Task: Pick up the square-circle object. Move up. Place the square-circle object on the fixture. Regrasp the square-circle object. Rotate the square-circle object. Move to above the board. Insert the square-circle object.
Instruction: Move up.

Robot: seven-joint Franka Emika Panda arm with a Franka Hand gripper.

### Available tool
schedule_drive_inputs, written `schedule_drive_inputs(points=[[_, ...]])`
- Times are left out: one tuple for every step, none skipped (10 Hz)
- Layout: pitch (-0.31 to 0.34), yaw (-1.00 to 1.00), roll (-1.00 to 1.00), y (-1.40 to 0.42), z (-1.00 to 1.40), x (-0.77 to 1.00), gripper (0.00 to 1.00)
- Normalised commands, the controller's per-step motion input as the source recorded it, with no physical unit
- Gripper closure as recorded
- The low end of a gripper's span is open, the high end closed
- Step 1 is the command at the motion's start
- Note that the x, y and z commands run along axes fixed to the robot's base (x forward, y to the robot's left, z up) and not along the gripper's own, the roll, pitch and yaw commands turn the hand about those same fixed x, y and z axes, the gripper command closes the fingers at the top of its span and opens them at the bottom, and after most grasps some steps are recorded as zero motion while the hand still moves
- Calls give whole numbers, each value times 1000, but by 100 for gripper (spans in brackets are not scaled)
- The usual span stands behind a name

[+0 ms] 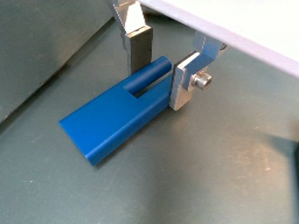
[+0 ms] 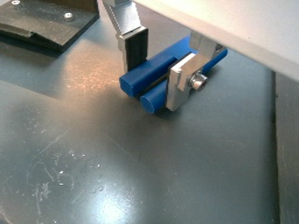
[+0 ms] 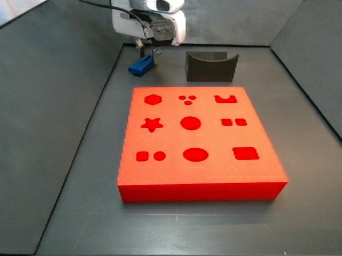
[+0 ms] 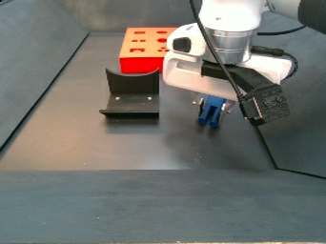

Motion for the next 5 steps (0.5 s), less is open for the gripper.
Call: schedule_drive_inputs(points=[[2, 27, -2, -19, 825, 4, 100], [32, 25, 10, -15, 714, -20, 100], [44, 19, 22, -7, 641, -15, 100], [79, 0, 56, 2, 425, -11, 100], [89, -6, 71, 4, 338, -13, 100]])
